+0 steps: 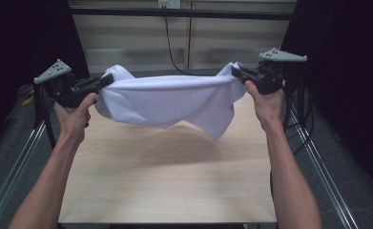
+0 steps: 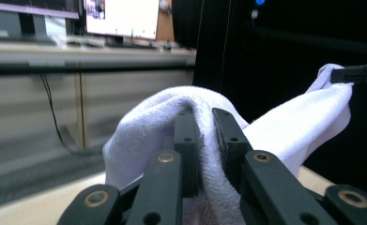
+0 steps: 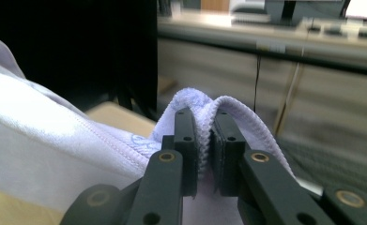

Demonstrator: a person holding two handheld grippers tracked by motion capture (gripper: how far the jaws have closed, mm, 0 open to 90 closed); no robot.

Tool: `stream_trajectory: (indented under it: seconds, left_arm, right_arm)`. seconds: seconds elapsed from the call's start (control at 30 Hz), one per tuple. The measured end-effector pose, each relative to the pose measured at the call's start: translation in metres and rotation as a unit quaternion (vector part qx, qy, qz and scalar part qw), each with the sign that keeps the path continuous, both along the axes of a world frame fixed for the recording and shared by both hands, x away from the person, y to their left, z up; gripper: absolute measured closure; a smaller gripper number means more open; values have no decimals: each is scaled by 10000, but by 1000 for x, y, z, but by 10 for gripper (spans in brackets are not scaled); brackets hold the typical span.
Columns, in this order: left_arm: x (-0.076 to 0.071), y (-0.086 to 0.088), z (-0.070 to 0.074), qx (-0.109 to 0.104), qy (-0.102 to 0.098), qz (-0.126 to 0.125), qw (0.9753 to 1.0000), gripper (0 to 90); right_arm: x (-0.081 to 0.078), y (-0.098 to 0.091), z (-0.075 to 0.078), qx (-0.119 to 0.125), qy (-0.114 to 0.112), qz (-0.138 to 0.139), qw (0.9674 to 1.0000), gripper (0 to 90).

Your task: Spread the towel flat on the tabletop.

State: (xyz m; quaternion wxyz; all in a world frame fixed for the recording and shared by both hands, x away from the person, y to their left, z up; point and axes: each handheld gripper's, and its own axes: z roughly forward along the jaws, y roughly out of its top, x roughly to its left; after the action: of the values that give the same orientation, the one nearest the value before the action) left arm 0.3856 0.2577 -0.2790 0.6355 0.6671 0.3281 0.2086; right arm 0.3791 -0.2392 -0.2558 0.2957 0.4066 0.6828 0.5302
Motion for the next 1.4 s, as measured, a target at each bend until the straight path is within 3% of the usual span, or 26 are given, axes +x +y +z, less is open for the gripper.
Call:
stream_trajectory:
  seconds: [0.03,0.1,0.17,0.2,0.23,0.27,0.3,0.4,0.43,0.47,0.5,0.53,0.57,0.6,0.67,0.7,0.77,0.9,0.97,1.07,1.13,1.2,1.23,1.3,1.33,1.4]
  left_arm:
    - [-3,1,3,108,-138,-10,9998,815]
    - [-11,2,-1,136,-164,-28,9998,814]
    - [-17,3,-17,237,-120,-76,9996,814]
    - [-17,3,-17,237,-120,-76,9996,814]
    - [-24,3,-43,338,16,-142,9993,814]
    - [-24,3,-43,338,16,-142,9993,814]
    - [-32,2,-75,450,263,-223,9984,814]
    - [-49,3,-121,561,685,-374,9954,814]
    - [-57,3,-133,689,769,-433,9937,813]
    - [-57,3,-133,689,769,-433,9937,813]
    - [-65,2,-144,694,879,-475,9926,812]
    - [-78,0,-161,954,1014,-641,9882,811]
    - [-78,0,-161,954,1014,-641,9882,809]
    - [-90,-2,-172,943,1171,-812,9853,806]
    - [-95,-2,-177,975,1221,-839,9842,799]
    - [-100,-2,-181,967,1307,-937,9822,799]
    - [-114,1,-188,1075,1508,-1005,9776,763]
    - [-125,10,-189,1006,1605,-1032,9765,686]
    - [-126,16,-189,884,1621,-900,9787,592]
    - [-121,15,-187,878,1593,-819,9799,537]
    - [-112,8,-175,727,1405,-947,9829,543]
    - [-101,0,-168,763,1285,-981,9839,557]
    - [-94,-4,-166,733,1281,-1005,9839,574]
    - [-86,-9,-166,735,1347,-1027,9828,596]
    - [-73,-17,-173,897,1426,-937,9812,602]
    - [-63,-21,-188,971,1660,-896,9772,599]
  right_arm:
    - [0,1,5,32,-100,39,9999,826]
    - [-3,2,8,57,-212,121,9997,826]
    - [-9,4,-5,67,-180,188,9996,826]
    - [-12,5,-17,7,-70,207,9998,825]
    - [-16,5,-32,-40,67,247,9997,825]
    - [-20,6,-50,-47,207,287,9994,825]
    - [-25,6,-70,-24,351,331,9988,826]
    - [-40,6,-126,10,874,390,9954,825]
    - [-46,5,-141,35,976,419,9943,824]
    - [-53,4,-153,61,1068,445,9933,822]
    - [-60,4,-163,24,1172,486,9919,819]
    - [-66,3,-172,0,1248,524,9908,811]
    - [-66,3,-172,0,1248,524,9908,811]
    - [-79,2,-186,-109,1437,571,9879,788]
    - [-93,0,-198,-191,1607,593,9850,734]
    - [-93,0,-198,-191,1607,593,9850,734]
    - [-115,-3,-212,-391,1878,637,9794,611]
    - [-137,-9,-214,-351,1938,716,9778,517]
    - [-149,-24,-207,-167,1802,626,9815,492]
    - [-143,-38,-203,-154,1787,349,9832,489]
    - [-137,-42,-202,-28,1755,274,9841,536]
    - [-127,-43,-204,-148,1733,115,9847,601]
    - [-121,-46,-206,-33,1754,111,9844,628]
    - [-115,-48,-208,25,1793,52,9838,649]
    - [-104,-51,-215,-77,1889,-198,9818,655]
    - [-96,-54,-225,-106,2082,-240,9777,600]
